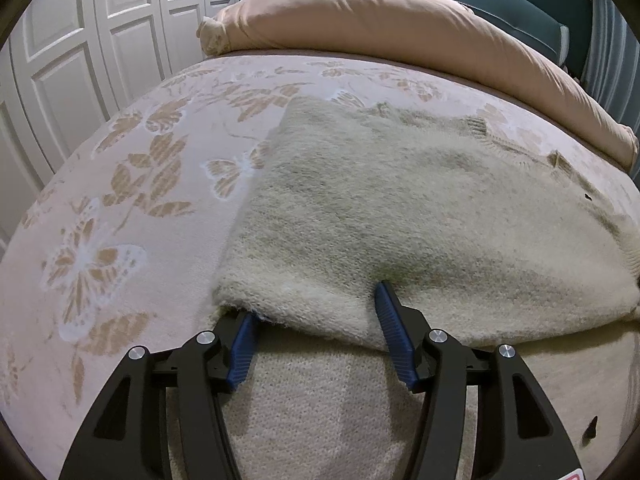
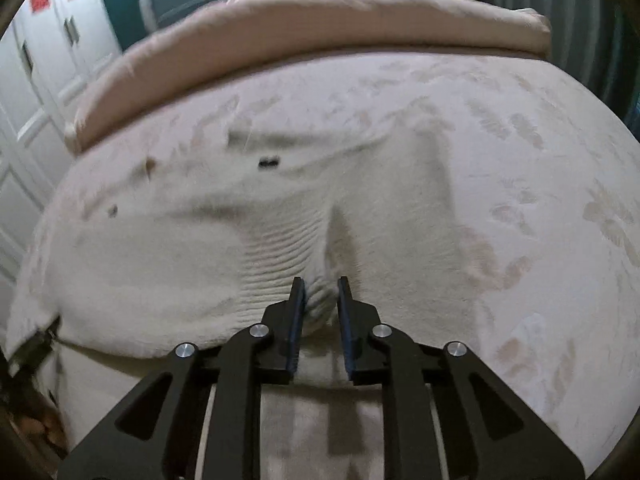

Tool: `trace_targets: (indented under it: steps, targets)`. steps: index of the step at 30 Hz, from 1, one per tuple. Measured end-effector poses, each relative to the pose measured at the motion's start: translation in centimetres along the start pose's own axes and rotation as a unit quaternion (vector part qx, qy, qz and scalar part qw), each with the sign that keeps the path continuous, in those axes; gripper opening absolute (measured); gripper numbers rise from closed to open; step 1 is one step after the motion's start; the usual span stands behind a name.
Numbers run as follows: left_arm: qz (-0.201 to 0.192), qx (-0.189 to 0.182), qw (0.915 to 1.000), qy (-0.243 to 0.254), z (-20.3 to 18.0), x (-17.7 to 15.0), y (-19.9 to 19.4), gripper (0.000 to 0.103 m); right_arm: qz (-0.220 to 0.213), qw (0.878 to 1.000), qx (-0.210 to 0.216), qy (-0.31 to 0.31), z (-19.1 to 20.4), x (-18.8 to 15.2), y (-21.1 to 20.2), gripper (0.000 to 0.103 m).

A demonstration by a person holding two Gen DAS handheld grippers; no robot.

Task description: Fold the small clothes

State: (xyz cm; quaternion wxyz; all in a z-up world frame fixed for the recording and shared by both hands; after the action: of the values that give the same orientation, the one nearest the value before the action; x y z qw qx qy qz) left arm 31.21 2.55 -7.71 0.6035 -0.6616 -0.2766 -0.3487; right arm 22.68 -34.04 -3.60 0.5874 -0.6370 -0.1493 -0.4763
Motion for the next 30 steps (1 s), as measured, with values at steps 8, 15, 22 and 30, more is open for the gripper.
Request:
trace_targets:
  steps: [8,15,22,30]
  targets:
    - [-0.011,0.008,0.9998,0.011,-0.2,-0.2,-0.1,0.056,-0.012,0.998,-0.047,-0.047,-1.8,-3.7,-0.3,0.014]
    - [-0.023,0.016,0.9994,0.021,-0.6,-0.6,0.1,0.058,-0.027,0.992,-0.073,-0.098,-0.3,-4.7,0.6,0.015]
    - [-0.028,0.016,0.9993,0.021,-0.5,-0.7,0.2,0.059,-0.041,0.992,-0.075,-0.096,-0.3,-5.2,0.6,0.015]
    - [-0.029,0.017,0.9992,0.022,-0.4,-0.6,0.2,0.059,-0.049,0.997,-0.047,-0.046,-1.1,-3.4,-1.3,0.022]
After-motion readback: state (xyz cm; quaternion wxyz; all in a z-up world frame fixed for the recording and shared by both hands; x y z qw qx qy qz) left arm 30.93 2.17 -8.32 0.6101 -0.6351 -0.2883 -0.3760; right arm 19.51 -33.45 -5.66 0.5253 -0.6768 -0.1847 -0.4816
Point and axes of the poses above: each gripper's, at about its wrist camera, not at the fingertips, and y roughly the way its jaws point, z to its left, x to its top, the point moved 1 cm from there along y, roughly the way its jaws point, and after that the axes turned 15 degrees about -z, right-handed, at the moved point
